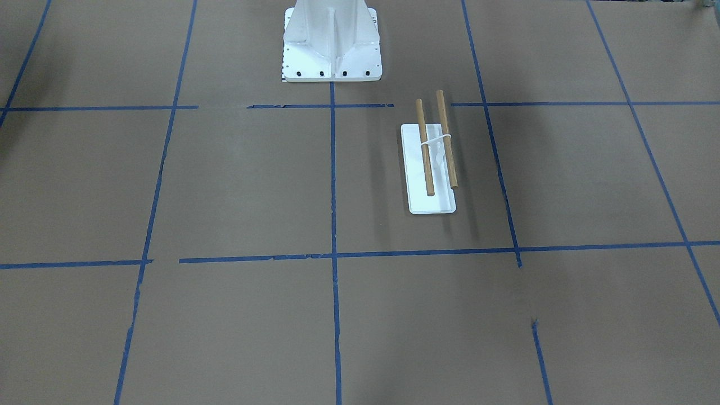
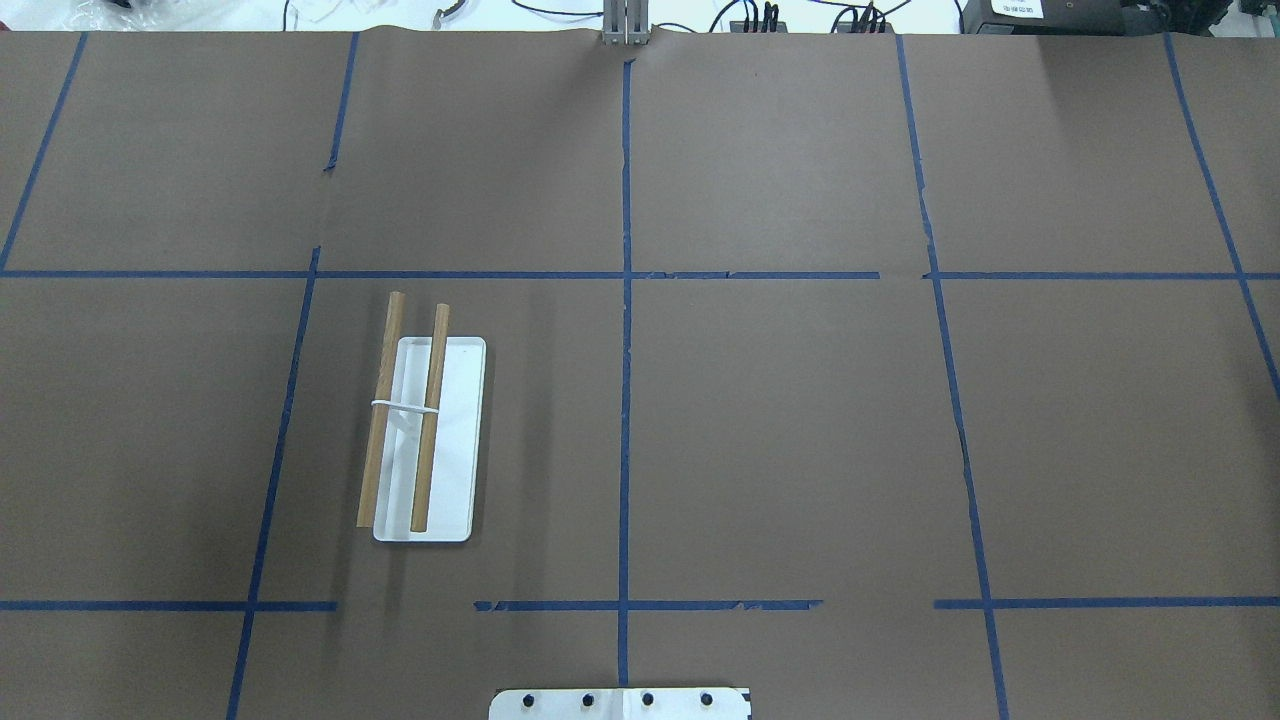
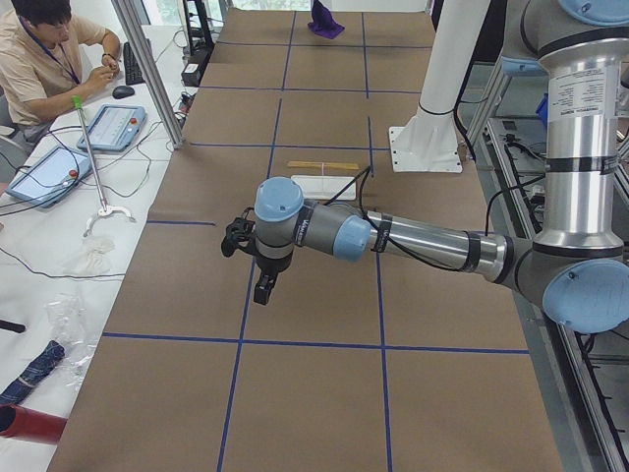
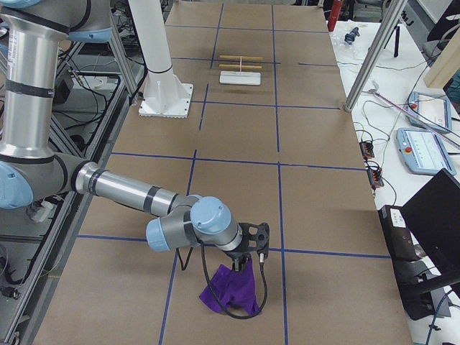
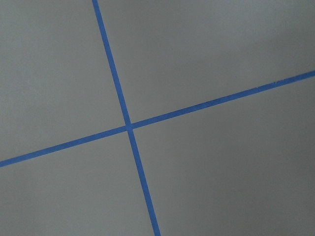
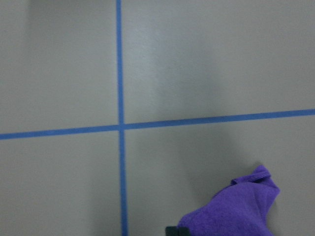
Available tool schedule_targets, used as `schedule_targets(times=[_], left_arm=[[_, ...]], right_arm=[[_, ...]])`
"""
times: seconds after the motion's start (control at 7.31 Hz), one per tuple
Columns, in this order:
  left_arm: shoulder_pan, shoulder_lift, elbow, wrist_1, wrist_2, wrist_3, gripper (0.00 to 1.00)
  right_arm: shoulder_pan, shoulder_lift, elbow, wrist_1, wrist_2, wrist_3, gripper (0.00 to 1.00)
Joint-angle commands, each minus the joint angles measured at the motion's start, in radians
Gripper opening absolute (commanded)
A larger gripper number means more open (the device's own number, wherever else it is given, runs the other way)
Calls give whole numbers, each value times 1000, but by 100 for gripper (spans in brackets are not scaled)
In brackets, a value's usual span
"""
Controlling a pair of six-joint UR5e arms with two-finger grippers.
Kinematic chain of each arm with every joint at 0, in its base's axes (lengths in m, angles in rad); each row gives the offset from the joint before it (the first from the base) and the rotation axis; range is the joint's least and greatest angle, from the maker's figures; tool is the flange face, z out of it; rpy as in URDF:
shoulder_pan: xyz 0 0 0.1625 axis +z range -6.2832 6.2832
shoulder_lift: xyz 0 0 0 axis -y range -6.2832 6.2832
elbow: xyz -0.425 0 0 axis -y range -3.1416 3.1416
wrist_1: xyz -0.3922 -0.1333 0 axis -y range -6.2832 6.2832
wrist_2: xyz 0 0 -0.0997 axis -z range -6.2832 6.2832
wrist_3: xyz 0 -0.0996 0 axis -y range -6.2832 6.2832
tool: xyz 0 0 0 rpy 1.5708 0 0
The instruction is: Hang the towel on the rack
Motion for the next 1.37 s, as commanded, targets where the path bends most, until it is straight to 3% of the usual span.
schedule_targets(times=[0.0,0.14,0.41,0.55,0.68,0.82,0.96,1.23], left_arm=[[12,-9,-1,-151,-96,-265,100],[47,-21,-4,-237,-99,-389,100],[179,-134,7,-369,-98,-770,97],[252,-232,8,-368,-96,-959,94],[339,-350,22,-362,-93,-1110,94],[413,-456,54,-360,-92,-1335,95],[476,-513,62,-365,-95,-1553,95],[579,-651,123,-360,-82,-1788,95]], right_arm=[[-178,5,234,-4,48,374,0],[-291,52,325,-4,48,595,0],[-502,256,385,-5,51,962,0],[-598,404,384,-72,46,1094,0],[-652,597,386,-266,38,1117,0],[-723,783,384,-503,-18,1117,0],[-812,851,387,-558,-116,1117,0],[-997,921,378,-557,-356,1100,0]])
